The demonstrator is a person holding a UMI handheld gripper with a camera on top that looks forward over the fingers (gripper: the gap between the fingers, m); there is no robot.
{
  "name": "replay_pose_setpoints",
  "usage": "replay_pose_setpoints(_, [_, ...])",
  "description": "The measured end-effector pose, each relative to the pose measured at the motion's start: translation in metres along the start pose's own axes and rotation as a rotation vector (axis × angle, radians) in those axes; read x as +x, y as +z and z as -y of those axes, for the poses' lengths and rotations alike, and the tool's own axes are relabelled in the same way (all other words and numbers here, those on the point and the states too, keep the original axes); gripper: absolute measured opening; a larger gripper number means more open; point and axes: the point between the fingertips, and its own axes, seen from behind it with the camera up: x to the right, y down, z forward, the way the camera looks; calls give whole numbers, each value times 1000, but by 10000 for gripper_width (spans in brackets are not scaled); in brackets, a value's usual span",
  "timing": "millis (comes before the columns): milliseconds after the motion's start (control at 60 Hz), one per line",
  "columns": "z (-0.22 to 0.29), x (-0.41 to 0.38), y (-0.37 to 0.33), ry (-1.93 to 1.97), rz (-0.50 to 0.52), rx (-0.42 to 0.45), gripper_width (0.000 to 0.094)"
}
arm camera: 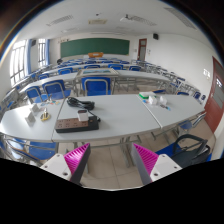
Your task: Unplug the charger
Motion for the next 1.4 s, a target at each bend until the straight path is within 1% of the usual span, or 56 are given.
replay_pose_setpoints(117, [20,-61,49,-22,85,52,856])
replay_pose_setpoints(217, [47,-103,96,-58,124,116,861])
replay_pose_setpoints(300, [67,-129,138,-75,140,157,858])
replay_pose_setpoints(433, [80,-144,203,-72,126,156,837])
replay_pose_setpoints(500, [75,-136,226,-63,116,143,786])
replay_pose_setpoints(533, [77,-145,235,-55,113,142,741])
replay_pose_setpoints(567, [76,-147,243,-49,112,136,662])
replay_pose_setpoints(617, [72,-145,253,-40,102,116,483])
replay_pose_setpoints(667, [75,-147,252,-35,113,138,418])
replay_pose_setpoints(750, [73,-149,254,-20,112,133,369])
replay_pose_setpoints(867, [75,-150,254,-21,126,130,251])
replay_pose_setpoints(933, [76,-150,255,-22,132,124,222])
replay_pose_setpoints(983, [79,-149,251,-22,136,121,221])
replay_pose_setpoints(1033, [111,-150,233,-21,151,206,221])
replay_pose_setpoints(1133, [215,-138,158,-24,186,425,220])
replay_pose_setpoints(1167, [244,-126,135,-15,187,485,221])
replay_pose_setpoints(1217, [278,-104,109,-1,177,544,221])
replay_pose_setpoints(1250, [291,-89,110,10,167,554,221])
replay_pose_setpoints(1300, [290,-64,120,29,157,533,220])
replay_pose_setpoints(1317, [281,-55,123,34,153,520,220])
replay_pose_setpoints(1367, [257,-31,152,38,135,438,223])
replay_pose_setpoints(1383, [233,-20,164,35,128,410,225])
replay_pose_setpoints(1400, [237,-17,173,32,119,371,223])
